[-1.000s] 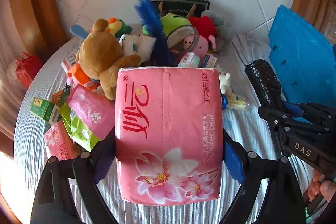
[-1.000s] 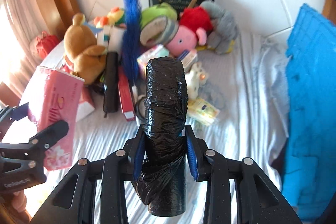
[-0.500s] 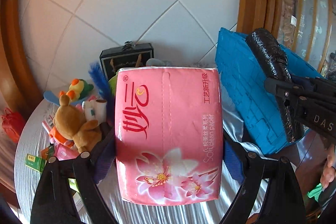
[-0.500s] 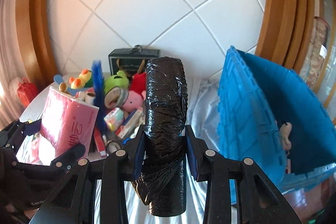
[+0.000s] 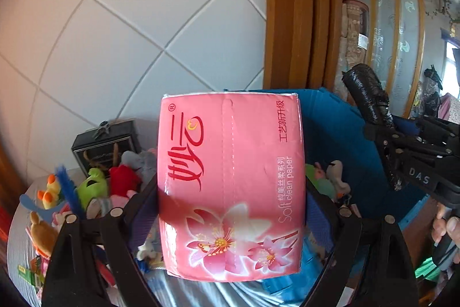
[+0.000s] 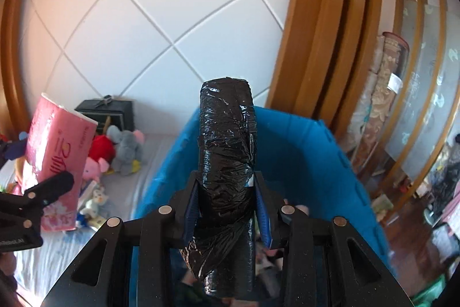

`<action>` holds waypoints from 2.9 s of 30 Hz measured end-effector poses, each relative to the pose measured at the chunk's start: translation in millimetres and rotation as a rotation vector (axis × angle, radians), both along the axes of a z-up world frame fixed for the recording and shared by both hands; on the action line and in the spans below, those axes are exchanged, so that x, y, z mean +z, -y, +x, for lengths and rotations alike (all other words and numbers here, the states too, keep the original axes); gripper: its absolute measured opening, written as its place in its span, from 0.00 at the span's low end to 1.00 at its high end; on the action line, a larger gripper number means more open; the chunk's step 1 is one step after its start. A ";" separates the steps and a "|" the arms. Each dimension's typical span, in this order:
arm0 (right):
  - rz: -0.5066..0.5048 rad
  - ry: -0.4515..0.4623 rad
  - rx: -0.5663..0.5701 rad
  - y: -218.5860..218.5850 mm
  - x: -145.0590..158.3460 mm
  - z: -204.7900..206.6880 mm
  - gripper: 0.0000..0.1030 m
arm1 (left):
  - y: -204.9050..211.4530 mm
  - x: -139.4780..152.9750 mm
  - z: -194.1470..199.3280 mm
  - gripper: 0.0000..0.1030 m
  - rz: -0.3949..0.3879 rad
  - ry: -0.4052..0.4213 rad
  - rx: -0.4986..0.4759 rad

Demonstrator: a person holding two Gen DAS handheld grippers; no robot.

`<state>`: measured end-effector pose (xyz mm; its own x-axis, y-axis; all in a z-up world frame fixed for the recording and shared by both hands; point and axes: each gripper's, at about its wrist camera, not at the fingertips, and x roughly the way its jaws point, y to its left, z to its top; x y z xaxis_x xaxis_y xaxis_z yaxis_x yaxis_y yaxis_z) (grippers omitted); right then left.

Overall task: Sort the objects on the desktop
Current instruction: 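Carry the tissue pack and umbrella into the blue crate with both tools, then open both tools to drop the tissue pack and umbrella in the crate, then withdraw both tools from the crate back toward the pile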

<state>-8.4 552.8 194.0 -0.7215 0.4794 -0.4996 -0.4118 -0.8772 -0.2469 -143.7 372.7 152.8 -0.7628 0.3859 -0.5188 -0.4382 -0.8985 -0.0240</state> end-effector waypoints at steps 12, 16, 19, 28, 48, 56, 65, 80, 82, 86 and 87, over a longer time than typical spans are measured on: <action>-0.164 0.420 -0.033 -173.4 -71.3 -2.4 0.33 | -204.2 -60.0 -71.0 0.87 -0.252 0.390 -0.144; -0.277 0.529 -0.021 -196.0 -101.7 2.4 0.33 | -224.1 -89.9 -79.1 0.87 -0.322 0.518 -0.138; -0.343 0.596 -0.016 -204.1 -114.8 9.9 0.33 | -231.2 -103.3 -73.2 0.87 -0.347 0.609 -0.157; -0.323 0.652 -0.039 -204.3 -112.3 24.6 0.44 | -239.1 -103.9 -53.6 0.88 -0.362 0.620 -0.183; -0.346 0.614 -0.050 -201.1 -111.7 20.2 0.93 | -224.5 -93.0 -53.2 0.89 -0.341 0.608 -0.189; -0.344 0.598 -0.055 -199.9 -110.4 21.4 0.97 | -213.4 -83.1 -44.1 0.89 -0.301 0.571 -0.179; -0.310 0.599 -0.068 -196.6 -109.9 21.1 0.99 | -203.7 -83.2 -29.6 0.89 -0.346 0.536 -0.185; -0.289 0.620 -0.052 -182.5 -104.8 33.2 1.00 | -206.0 -64.3 -36.9 0.89 -0.327 0.502 -0.202; -0.281 0.617 -0.050 -177.3 -101.3 36.3 1.00 | -202.4 -59.2 -33.0 0.89 -0.319 0.493 -0.208; -0.271 0.624 -0.047 -166.0 -100.5 37.2 1.00 | -188.6 -50.9 -26.9 0.89 -0.297 0.473 -0.208; -0.271 0.623 -0.045 -162.5 -100.0 37.2 1.00 | -183.2 -47.5 -25.3 0.89 -0.289 0.460 -0.206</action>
